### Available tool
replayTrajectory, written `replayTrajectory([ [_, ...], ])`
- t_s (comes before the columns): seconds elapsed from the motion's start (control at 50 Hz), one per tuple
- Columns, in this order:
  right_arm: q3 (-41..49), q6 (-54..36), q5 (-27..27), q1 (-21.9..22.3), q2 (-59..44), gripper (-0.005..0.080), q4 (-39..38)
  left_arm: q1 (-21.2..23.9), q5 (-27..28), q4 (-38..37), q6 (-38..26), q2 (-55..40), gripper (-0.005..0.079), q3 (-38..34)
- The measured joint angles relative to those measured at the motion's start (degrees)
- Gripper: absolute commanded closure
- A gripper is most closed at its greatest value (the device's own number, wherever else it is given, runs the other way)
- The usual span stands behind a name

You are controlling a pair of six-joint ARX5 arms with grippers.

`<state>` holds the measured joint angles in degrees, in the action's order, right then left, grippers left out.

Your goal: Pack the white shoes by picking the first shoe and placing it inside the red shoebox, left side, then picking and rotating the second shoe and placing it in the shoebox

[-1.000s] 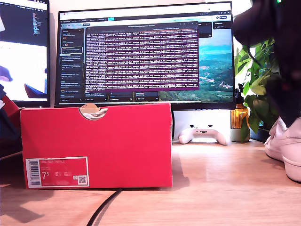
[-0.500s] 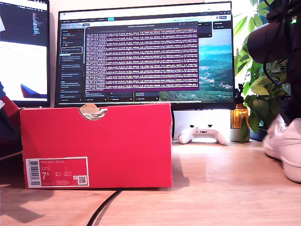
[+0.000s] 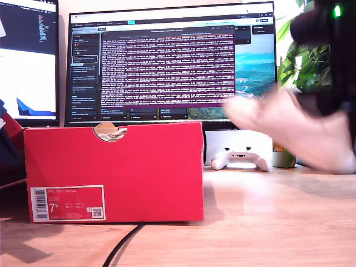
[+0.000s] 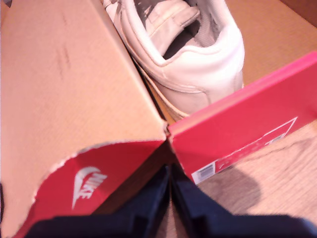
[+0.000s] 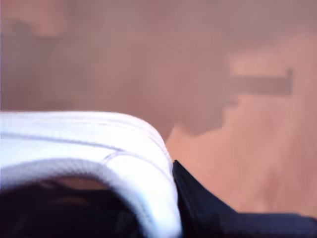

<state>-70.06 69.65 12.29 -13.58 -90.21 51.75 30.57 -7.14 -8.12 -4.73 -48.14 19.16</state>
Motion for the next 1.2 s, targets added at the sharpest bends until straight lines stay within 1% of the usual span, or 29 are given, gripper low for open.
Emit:
replayTrajectory([
  [0.04,-2.3,-7.6,-1.0,0.3,0.0,0.0765,0.2,0.0,0.0,0.0,0.0,0.0,0.0761,0.0],
  [0.08,-4.8,-8.7,-2.0,0.8,0.0,0.0765,0.6,0.0,0.0,0.0,0.0,0.0,0.0761,0.0],
  [0.1,-5.8,-16.8,-2.5,0.9,0.0,0.0765,0.9,0.0,0.0,0.0,0.0,0.0,0.0761,0.0],
  [0.12,-7.2,-19.6,-3.0,1.2,0.0,0.0765,1.4,0.0,0.0,0.0,0.0,0.0,0.0761,0.0],
  [0.14,-8.4,-19.6,-3.4,1.2,0.0,0.0765,1.9,0.0,0.0,0.0,0.0,0.0,0.0761,0.0],
  [0.16,-9.5,-26.6,-3.8,1.2,0.0,0.0765,2.4,0.0,0.0,0.0,0.0,0.0,0.0761,0.0],
  [0.2,-11.8,-28.2,-4.6,1.2,0.0,0.0765,3.7,0.0,0.0,0.0,0.0,0.0,0.0761,0.0],
  [0.22,-12.7,-36.4,-5.1,1.2,0.0,0.0765,4.2,0.0,0.0,0.0,0.0,0.0,0.0761,0.0],
  [0.26,-14.8,-36.9,-6.3,1.2,0.0,0.0765,5.5,0.0,0.0,0.0,0.0,0.0,0.0761,0.0],
  [0.28,-15.7,-42.2,-6.7,1.2,0.0,0.0765,6.3,0.0,0.0,0.0,0.0,0.0,0.0761,0.0],
  [0.32,-17.7,-42.6,-7.3,1.2,0.0,0.0765,7.7,0.0,0.0,0.0,0.0,0.0,0.0761,0.0],
  [0.34,-18.7,-47.0,-7.5,1.2,0.0,0.0765,8.2,0.0,0.0,0.0,0.0,0.0,0.0761,0.0],
  [0.36,-19.6,-47.3,-7.8,1.2,0.0,0.0765,8.5,0.0,0.0,0.0,0.0,0.0,0.0761,0.0],
  [0.4,-21.6,-53.9,-9.5,1.2,0.0,0.0765,8.5,0.0,0.0,0.0,0.0,0.0,0.0761,0.0],
  [0.44,-23.7,-54.7,-11.5,1.2,0.0,0.0765,8.4,0.0,0.0,0.0,0.0,0.0,0.0761,0.0],
  [0.46,-24.8,-62.1,-12.2,1.2,0.0,0.0765,8.5,0.0,0.0,0.0,0.0,0.0,0.0761,0.0],
  [0.5,-26.9,-64.6,-13.2,1.2,0.0,0.0765,8.5,0.0,0.0,0.0,0.0,0.0,0.0761,0.0],
  [0.52,-27.9,-69.3,-13.5,1.1,0.1,0.0765,8.4,0.0,0.0,0.0,0.0,0.0,0.0761,0.0],
  [0.56,-29.4,-69.6,-13.9,1.0,0.1,0.0765,8.1,0.0,0.0,0.0,0.0,0.0,0.0761,0.0],
  [0.58,-30.1,-75.8,-14.2,0.9,0.1,0.0765,7.7,0.0,0.0,0.0,0.0,0.0,0.0761,0.0],
  [0.62,-30.9,-76.0,-14.8,0.7,0.2,0.0765,6.3,0.0,0.0,0.0,0.0,0.0,0.0761,0.0],
  [0.64,-31.2,-80.6,-14.9,0.5,0.3,0.0765,5.6,0.0,0.0,0.0,0.0,0.0,0.0761,0.0],
  [0.68,-31.4,-80.6,-15.2,0.0,0.5,0.0765,4.4,0.0,0.0,0.0,0.0,0.0,0.0761,0.0],
  [0.7,-31.4,-85.1,-15.4,-0.2,0.5,0.0765,3.7,0.0,0.0,0.0,0.0,0.0,0.0761,0.0],
  [0.72,-31.4,-85.1,-15.8,-0.5,0.5,0.0765,2.9,0.0,0.0,0.0,0.0,0.0,0.0761,0.0],
  [0.74,-31.4,-88.3,-15.9,-0.8,0.5,0.0765,2.1,0.0,0.0,0.0,0.0,0.0,0.0761,0.0],
  [0.88,-31.4,-97.0,-16.0,-3.9,0.5,0.0765,-5.1,0.0,0.0,0.0,0.0,0.0,0.0761,0.0],
  [1.1,-31.4,-102.7,-15.8,-8.0,0.3,0.0765,-17.2,0.0,0.0,0.0,0.0,0.0,0.0761,0.0],
  [1.2,-31.5,-106.5,-14.4,-9.8,-0.9,0.0765,-21.4,0.0,0.0,0.0,0.0,0.0,0.0761,0.0],
])
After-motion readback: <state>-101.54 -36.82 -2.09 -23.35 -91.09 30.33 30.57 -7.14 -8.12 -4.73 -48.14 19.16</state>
